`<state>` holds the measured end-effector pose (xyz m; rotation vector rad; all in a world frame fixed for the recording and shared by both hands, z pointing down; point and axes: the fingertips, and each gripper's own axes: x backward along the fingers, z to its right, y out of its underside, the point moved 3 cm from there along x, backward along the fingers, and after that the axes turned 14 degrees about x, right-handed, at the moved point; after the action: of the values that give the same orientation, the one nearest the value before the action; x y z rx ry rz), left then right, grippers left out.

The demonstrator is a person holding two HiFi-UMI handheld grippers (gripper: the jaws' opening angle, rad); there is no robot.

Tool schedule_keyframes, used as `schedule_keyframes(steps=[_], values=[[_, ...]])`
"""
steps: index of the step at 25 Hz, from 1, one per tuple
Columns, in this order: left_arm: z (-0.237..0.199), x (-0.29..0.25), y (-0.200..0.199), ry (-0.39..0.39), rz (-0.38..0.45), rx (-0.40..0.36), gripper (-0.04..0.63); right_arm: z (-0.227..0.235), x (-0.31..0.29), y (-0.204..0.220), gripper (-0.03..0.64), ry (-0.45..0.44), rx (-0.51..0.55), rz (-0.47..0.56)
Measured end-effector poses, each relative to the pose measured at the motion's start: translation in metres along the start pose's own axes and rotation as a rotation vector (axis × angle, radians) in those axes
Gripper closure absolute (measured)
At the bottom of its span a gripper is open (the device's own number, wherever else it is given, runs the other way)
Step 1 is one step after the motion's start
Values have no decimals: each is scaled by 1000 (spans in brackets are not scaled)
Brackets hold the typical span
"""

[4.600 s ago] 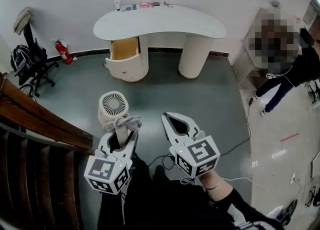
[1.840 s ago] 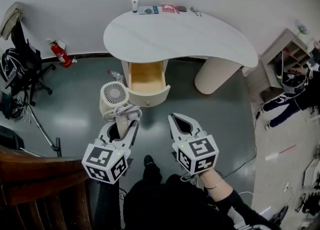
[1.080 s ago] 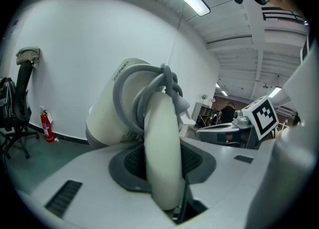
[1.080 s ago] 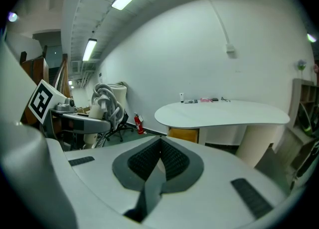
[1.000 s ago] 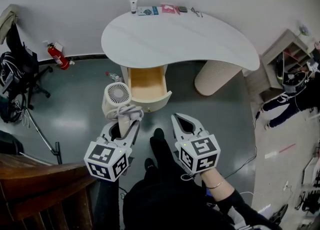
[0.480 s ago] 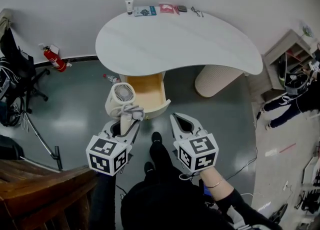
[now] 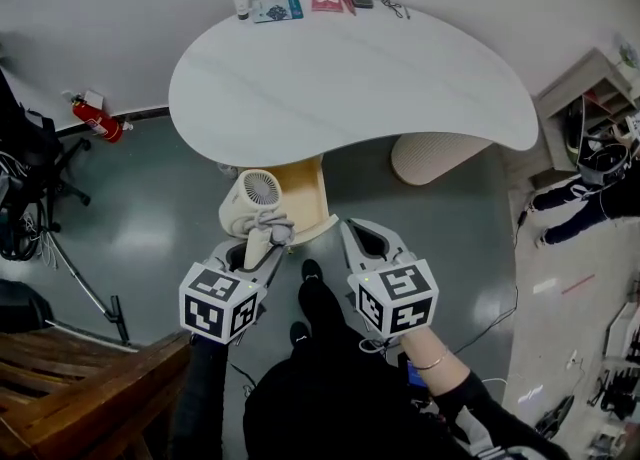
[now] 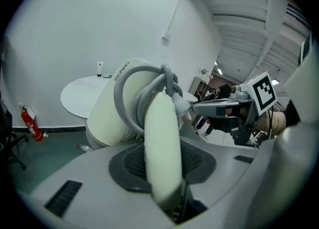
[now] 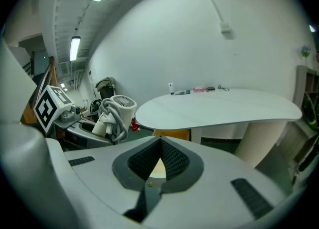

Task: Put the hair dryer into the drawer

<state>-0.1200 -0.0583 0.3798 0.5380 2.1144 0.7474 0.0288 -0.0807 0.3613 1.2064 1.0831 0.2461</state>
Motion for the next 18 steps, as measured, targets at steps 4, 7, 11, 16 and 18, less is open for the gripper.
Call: schedule_keyframes(steps=[4, 7, 11, 16, 18], values=[[-6, -21, 0, 11, -88, -17, 465, 15, -18, -1, 615, -14, -12, -22], [-11, -33, 3, 19, -166, -39, 465, 21, -32, -1, 615, -27, -22, -37], [-19, -50, 6, 32, -265, -57, 465, 29, -49, 0, 615, -46, -31, -58], [-29, -67, 14, 55, -397, -81, 465, 36, -66, 5, 615, -64, -34, -91], [-32, -73, 18, 63, -454, -107, 465, 36, -71, 7, 615, -70, -39, -101]])
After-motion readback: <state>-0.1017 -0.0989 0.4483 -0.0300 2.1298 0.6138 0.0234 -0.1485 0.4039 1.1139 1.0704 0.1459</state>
